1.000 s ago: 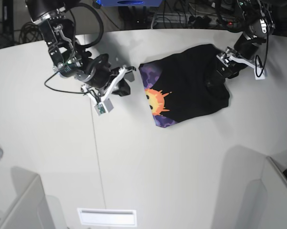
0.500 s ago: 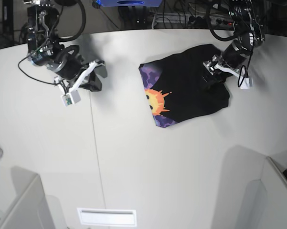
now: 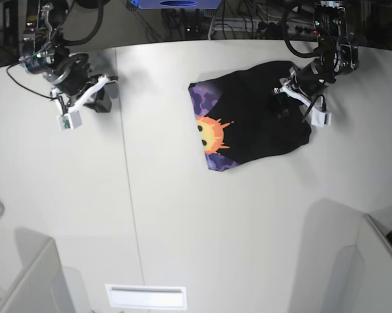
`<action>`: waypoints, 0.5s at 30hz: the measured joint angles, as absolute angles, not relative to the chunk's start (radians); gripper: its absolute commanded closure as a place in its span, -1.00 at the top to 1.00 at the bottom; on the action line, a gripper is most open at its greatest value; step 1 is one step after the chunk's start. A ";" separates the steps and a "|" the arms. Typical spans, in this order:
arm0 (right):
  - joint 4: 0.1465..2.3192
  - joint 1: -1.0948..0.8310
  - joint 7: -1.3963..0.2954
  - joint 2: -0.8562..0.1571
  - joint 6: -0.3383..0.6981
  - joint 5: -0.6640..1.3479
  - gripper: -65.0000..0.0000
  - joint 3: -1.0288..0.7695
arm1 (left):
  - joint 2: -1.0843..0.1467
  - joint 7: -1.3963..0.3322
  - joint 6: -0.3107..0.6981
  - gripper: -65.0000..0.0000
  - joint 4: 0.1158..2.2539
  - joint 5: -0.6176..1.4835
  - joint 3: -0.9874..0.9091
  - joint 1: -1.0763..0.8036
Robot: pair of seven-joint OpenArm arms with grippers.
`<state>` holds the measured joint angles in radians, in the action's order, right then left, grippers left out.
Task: Fold the T-shirt properly
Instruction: 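Grasp the bundle edge with the left gripper and flip it over, sun print up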
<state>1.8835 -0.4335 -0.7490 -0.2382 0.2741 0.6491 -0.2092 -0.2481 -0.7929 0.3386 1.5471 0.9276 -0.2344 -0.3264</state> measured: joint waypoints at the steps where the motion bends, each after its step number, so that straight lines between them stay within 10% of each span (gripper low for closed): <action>1: 1.884 -0.439 -0.748 -0.239 0.274 0.649 -1.00 -0.216 | -0.265 -0.790 0.339 -1.00 1.547 0.928 -0.215 -0.324; 15: 1.883 -0.505 -0.746 -0.162 0.274 0.648 -1.00 -0.379 | -0.455 -0.781 0.342 -1.00 1.560 0.732 0.131 -0.146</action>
